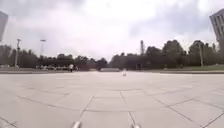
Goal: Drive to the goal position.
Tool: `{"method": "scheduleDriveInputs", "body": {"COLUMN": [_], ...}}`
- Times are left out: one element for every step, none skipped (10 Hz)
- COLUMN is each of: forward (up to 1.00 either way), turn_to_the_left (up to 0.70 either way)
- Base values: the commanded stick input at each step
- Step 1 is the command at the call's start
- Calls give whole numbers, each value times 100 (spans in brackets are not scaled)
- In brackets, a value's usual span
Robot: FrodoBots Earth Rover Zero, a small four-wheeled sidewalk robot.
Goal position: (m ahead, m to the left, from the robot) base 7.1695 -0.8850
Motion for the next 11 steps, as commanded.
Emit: {"method": "scheduleDriveInputs", "body": {"forward": [70,70,70,70,70,70,70,70,70,70,70], "turn_to_the_left": [0,0,0,0,0,0,0,0,0,0,0]}}
